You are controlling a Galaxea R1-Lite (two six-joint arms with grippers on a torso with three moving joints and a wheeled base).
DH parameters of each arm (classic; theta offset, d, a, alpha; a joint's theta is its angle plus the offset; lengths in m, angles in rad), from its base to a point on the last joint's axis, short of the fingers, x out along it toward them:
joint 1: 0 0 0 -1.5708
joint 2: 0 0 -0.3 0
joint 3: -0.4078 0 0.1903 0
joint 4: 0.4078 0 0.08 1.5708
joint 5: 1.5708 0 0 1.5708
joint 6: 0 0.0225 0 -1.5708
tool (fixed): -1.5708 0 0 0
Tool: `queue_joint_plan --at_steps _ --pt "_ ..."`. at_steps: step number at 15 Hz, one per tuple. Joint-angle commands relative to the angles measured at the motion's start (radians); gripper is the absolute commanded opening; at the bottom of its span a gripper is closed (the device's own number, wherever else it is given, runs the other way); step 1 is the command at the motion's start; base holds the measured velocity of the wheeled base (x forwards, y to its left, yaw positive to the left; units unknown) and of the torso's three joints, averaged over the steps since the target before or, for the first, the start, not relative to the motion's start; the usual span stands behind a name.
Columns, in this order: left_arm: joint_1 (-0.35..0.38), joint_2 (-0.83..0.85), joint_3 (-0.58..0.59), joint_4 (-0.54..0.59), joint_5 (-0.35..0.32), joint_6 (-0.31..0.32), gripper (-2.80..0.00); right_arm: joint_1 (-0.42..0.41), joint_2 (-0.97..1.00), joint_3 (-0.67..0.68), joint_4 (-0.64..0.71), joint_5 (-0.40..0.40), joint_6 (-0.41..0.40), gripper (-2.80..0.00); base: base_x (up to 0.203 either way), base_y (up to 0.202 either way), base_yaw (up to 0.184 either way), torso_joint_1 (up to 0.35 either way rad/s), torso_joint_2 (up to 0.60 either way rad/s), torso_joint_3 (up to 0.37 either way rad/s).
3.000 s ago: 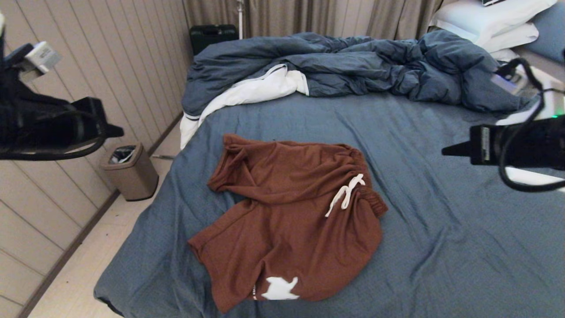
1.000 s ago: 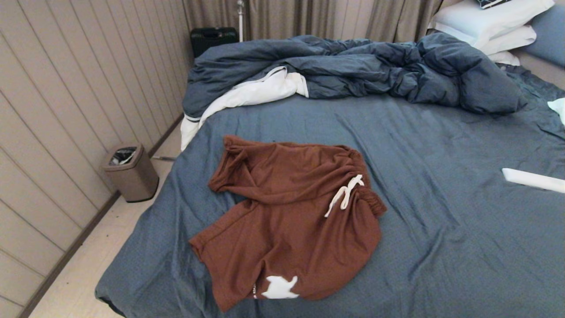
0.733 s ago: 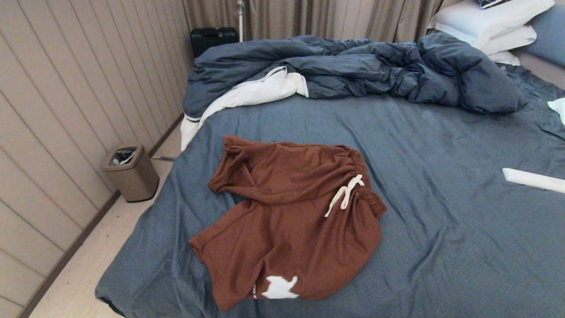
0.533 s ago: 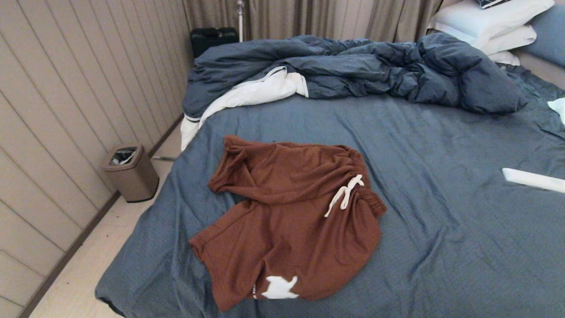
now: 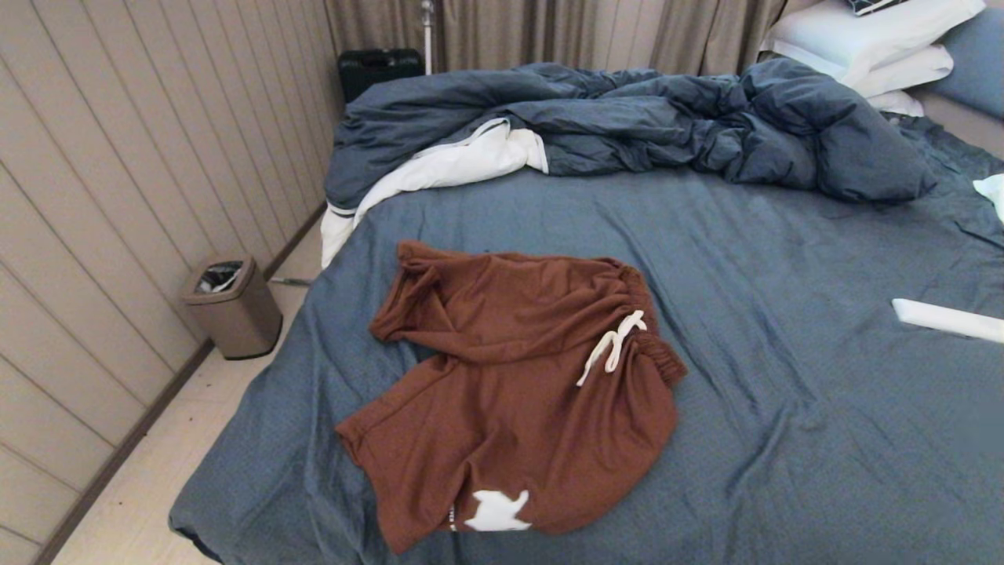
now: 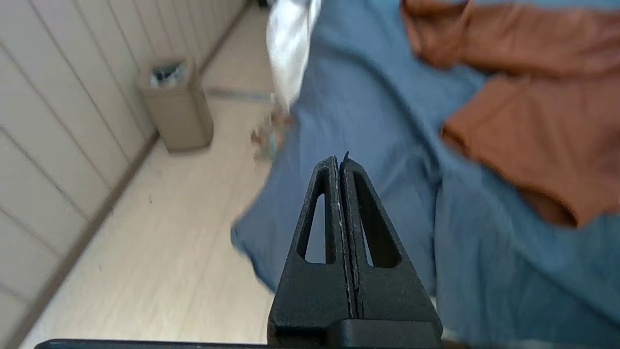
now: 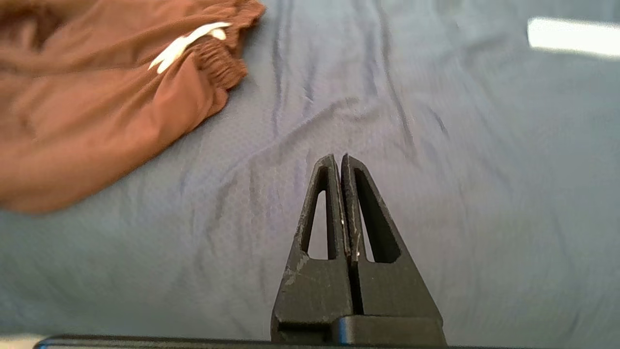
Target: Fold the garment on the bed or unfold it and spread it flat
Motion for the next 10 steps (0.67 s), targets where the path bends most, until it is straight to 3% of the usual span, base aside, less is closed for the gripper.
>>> queue_joint_plan --at_steps 1,3,10 --pt "-0.001 0.003 0.005 0.003 0.0 -0.008 -2.8 0.0 0.001 0.014 -0.002 0.017 -0.119 -2.8 0.0 0.0 0.0 0.0 0.0 0.0" --pt "-0.001 0.003 0.005 0.001 0.0 -0.015 -2.8 0.0 0.003 0.018 0.066 0.042 -0.115 -2.8 0.0 0.0 0.0 0.0 0.0 0.0" --pt "-0.001 0.003 0.005 -0.002 0.002 -0.036 -2.8 0.0 0.005 0.019 0.049 0.021 -0.031 -2.8 0.0 0.0 0.0 0.0 0.0 0.0"
